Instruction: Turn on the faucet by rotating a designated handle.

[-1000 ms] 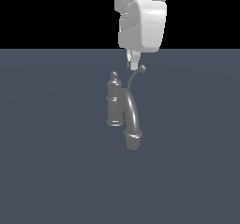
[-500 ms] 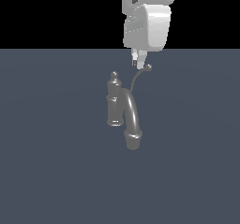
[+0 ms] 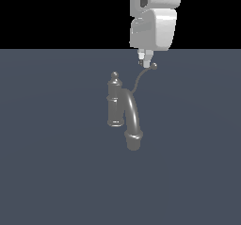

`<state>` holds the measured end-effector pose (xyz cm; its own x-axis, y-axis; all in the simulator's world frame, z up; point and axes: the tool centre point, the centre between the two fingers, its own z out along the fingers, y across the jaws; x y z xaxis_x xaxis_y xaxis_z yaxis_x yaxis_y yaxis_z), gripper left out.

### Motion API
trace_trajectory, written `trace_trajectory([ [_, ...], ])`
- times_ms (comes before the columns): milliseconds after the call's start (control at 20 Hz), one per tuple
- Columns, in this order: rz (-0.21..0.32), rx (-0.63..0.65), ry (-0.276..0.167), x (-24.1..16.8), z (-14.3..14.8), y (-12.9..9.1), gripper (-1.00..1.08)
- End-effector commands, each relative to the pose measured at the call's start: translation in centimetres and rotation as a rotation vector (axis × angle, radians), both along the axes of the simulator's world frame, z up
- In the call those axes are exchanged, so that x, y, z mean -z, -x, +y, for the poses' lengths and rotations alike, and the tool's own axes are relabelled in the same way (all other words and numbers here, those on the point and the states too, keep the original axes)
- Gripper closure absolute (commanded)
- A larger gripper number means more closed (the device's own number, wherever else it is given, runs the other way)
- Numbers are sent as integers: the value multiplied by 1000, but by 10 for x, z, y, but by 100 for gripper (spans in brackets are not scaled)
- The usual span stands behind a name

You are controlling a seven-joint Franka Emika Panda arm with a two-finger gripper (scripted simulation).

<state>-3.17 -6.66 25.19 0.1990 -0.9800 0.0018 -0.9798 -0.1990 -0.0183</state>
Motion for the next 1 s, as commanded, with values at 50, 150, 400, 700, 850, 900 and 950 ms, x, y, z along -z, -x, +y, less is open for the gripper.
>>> trace_trajectory([
  [50,12,19,1,7,-17,-6,108],
  [150,13,21,1,7,-22,-10,108],
  [400,16,25,1,9,-32,-21,108],
  [700,1,-7,-6,1,-13,-36,108],
  [850,3,-3,-6,1,-13,-44,108],
  [900,4,-2,-5,2,-13,-47,108],
  [950,4,-1,-5,2,-13,-50,108],
])
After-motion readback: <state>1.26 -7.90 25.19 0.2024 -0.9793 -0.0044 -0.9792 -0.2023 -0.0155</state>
